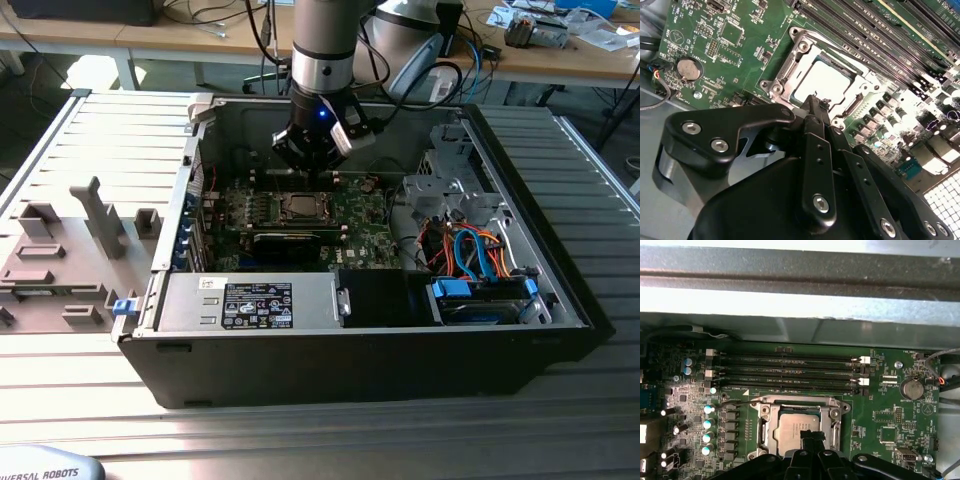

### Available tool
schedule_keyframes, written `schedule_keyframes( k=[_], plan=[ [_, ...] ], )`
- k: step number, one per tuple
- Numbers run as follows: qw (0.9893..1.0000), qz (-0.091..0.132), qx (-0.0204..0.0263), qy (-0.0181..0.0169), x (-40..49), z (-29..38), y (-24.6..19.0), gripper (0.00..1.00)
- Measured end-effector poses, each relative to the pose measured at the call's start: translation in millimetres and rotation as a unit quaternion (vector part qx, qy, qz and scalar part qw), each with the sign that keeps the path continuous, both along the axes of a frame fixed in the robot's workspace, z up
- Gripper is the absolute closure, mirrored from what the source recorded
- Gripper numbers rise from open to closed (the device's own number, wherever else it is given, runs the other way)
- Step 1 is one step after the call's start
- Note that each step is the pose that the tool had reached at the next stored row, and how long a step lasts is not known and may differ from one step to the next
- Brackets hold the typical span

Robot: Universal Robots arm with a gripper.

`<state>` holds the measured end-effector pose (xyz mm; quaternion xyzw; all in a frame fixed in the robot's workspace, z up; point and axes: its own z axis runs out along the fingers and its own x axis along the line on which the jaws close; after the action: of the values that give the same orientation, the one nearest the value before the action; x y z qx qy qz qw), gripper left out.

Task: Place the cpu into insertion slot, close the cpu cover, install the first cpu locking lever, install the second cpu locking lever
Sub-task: 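Install the first cpu locking lever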

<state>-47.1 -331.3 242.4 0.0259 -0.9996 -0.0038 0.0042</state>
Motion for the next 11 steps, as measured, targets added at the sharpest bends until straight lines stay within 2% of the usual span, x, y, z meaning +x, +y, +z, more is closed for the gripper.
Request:
schedule_keyframes(
  k=[11],
  plan=[
    [1.0, 0.0, -0.0008, 0.0, 0.0, 2.4, 0.0, 0.89]
  ],
)
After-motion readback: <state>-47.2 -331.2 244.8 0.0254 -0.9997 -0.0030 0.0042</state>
